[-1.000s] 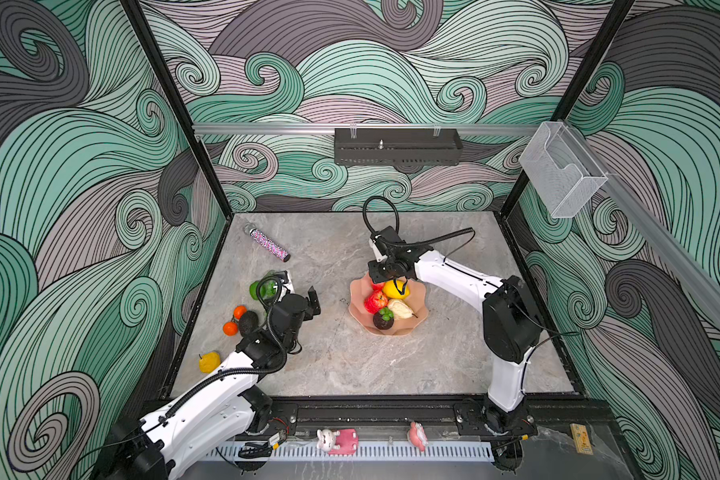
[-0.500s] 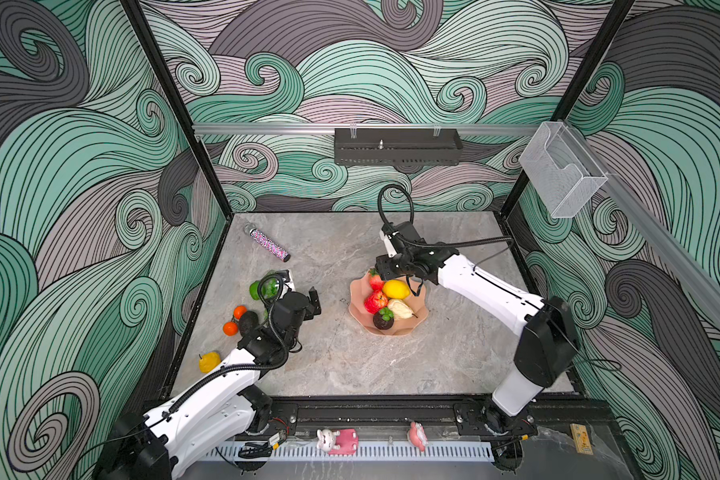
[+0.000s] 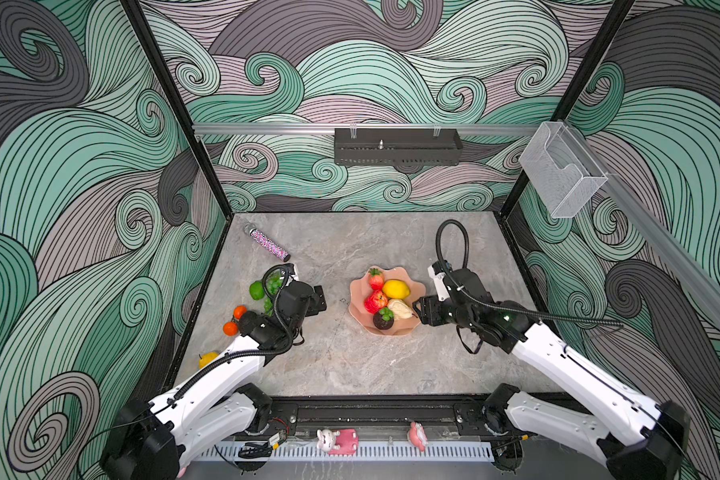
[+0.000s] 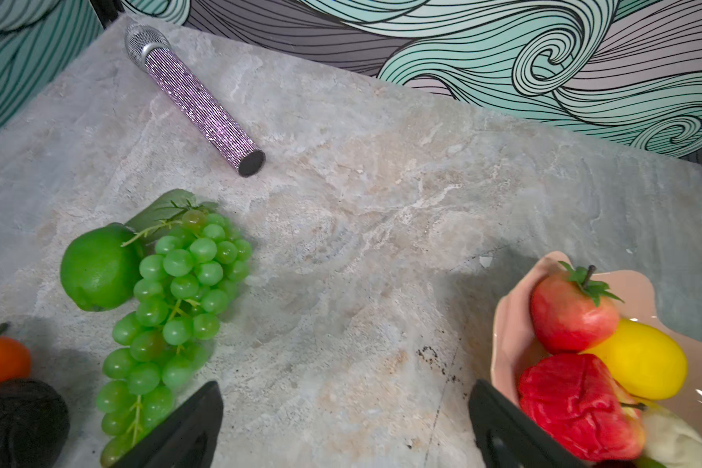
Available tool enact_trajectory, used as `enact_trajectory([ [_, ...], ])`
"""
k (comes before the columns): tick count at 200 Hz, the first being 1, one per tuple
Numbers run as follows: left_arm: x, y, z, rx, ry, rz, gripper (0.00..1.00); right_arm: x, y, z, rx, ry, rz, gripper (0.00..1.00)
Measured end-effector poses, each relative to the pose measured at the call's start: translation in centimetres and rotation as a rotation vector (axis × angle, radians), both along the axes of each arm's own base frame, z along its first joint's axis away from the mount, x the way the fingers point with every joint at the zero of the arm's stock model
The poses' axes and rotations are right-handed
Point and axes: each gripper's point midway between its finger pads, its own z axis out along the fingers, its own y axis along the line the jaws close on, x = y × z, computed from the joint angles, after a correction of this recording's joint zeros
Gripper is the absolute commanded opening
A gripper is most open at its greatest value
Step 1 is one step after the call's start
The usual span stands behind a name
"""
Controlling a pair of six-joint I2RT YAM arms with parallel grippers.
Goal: Place and organize the fake fruits in the fruit bowl
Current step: 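Open the right gripper and raise it away from the bowl, then lower the left gripper onto the dark avocado and grasp it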
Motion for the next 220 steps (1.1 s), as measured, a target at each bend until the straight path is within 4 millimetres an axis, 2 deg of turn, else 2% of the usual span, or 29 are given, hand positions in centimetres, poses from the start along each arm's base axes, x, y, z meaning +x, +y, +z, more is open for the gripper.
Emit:
enact_trajectory([
  [29,-1.3,0.0,-1.0,-0.010,0.099,-0.009,0.96,-2.2,-2.3,-2.0,0.029,-0.015,-0.047,0.80],
  [53,-3.2,1.4,-1.7,0.009,0.194,0.043,0.97,-3.1,-3.2,-3.1,0.059,-0.041,-0.060,0.85],
  [106,-6.7,7.8,0.0,0.028,0.296,0.280,0.99,-4.2,-3.5,-5.6,0.117,-0.096,-0.037,0.90],
  [146,-8.5,12.3,-1.4,0.036,0.429,0.466,0.99,-4.0,-3.2,-7.0,0.128,-0.098,-0.032,0.90],
  [166,-8.6,13.9,-1.5,-0.003,0.481,0.535,0.99,-4.1,-3.3,-7.5,0.129,-0.091,-0.032,0.90],
  [185,-8.2,15.2,-1.8,-0.058,0.526,0.572,0.99,-4.1,-3.3,-7.2,0.144,-0.109,-0.033,0.90],
  [220,-6.6,15.3,-3.8,-0.092,0.698,0.491,0.99,-4.0,-3.3,-6.2,0.177,-0.151,-0.033,0.90],
])
